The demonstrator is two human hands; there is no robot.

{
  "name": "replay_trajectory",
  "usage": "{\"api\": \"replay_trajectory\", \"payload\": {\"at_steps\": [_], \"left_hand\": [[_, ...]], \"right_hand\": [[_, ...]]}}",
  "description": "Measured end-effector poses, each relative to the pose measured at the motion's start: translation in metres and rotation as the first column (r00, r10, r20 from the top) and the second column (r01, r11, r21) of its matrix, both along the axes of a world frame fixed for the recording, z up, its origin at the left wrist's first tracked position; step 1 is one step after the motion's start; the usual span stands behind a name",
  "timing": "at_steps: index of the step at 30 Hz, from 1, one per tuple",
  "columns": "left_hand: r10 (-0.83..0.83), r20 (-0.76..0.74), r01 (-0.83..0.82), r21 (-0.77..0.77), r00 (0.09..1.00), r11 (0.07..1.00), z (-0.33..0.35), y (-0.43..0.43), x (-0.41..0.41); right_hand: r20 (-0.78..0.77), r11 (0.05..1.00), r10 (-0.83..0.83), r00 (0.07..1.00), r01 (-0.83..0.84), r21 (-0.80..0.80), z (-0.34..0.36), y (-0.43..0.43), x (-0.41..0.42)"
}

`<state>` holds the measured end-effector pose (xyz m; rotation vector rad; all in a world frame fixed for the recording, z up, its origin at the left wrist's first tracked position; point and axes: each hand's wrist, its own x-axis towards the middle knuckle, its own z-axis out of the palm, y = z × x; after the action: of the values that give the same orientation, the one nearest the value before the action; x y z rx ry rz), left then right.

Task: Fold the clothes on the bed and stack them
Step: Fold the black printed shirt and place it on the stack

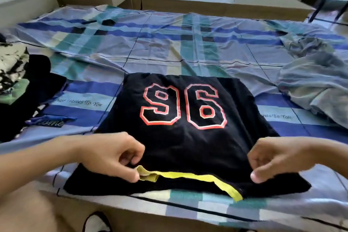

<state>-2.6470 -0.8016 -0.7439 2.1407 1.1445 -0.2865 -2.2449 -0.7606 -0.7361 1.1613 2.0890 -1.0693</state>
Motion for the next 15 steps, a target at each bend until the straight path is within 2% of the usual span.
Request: {"api": "replay_trajectory", "payload": {"at_steps": [1, 2, 4, 5, 7, 9, 11, 13, 15], "left_hand": [[0.069, 0.097, -0.072, 0.027, 0.993, 0.997, 0.001, 0.010, -0.002], [0.142, 0.165, -0.159, 0.096, 0.976, 0.983, 0.000, 0.023, -0.002], [0.320, 0.247, -0.385, 0.288, 0.915, 0.877, -0.010, 0.052, -0.008], [0.418, 0.278, -0.498, 0.366, 0.865, 0.786, -0.017, 0.075, -0.012], [0.623, 0.307, -0.691, 0.411, 0.720, 0.595, -0.033, 0.112, -0.019], [0.775, 0.315, -0.828, 0.337, 0.548, 0.448, -0.050, 0.147, -0.026], [0.852, 0.321, -0.906, 0.244, 0.413, 0.347, -0.062, 0.171, -0.031], [0.890, 0.348, -0.956, 0.120, 0.294, 0.269, -0.070, 0.191, -0.038], [0.913, 0.389, -0.980, -0.097, 0.124, 0.174, -0.071, 0.205, -0.043]], "right_hand": [[-0.087, 0.995, -0.067, 0.994, 0.060, -0.083, 0.007, 0.009, -0.001], [-0.180, 0.989, -0.136, 0.974, 0.124, -0.080, 0.010, 0.020, -0.001], [-0.381, 0.929, -0.275, 0.883, 0.346, 0.130, 0.003, 0.046, -0.003], [-0.475, 0.837, -0.339, 0.812, 0.491, 0.243, -0.006, 0.065, 0.001], [-0.590, 0.611, -0.453, 0.668, 0.715, 0.340, -0.028, 0.099, 0.008], [-0.608, 0.438, -0.562, 0.560, 0.826, 0.355, -0.045, 0.127, 0.014], [-0.603, 0.341, -0.641, 0.474, 0.880, 0.329, -0.057, 0.147, 0.016], [-0.586, 0.296, -0.693, 0.419, 0.907, 0.299, -0.064, 0.163, 0.017], [-0.581, 0.291, -0.719, 0.381, 0.924, 0.247, -0.067, 0.177, 0.016]]}}
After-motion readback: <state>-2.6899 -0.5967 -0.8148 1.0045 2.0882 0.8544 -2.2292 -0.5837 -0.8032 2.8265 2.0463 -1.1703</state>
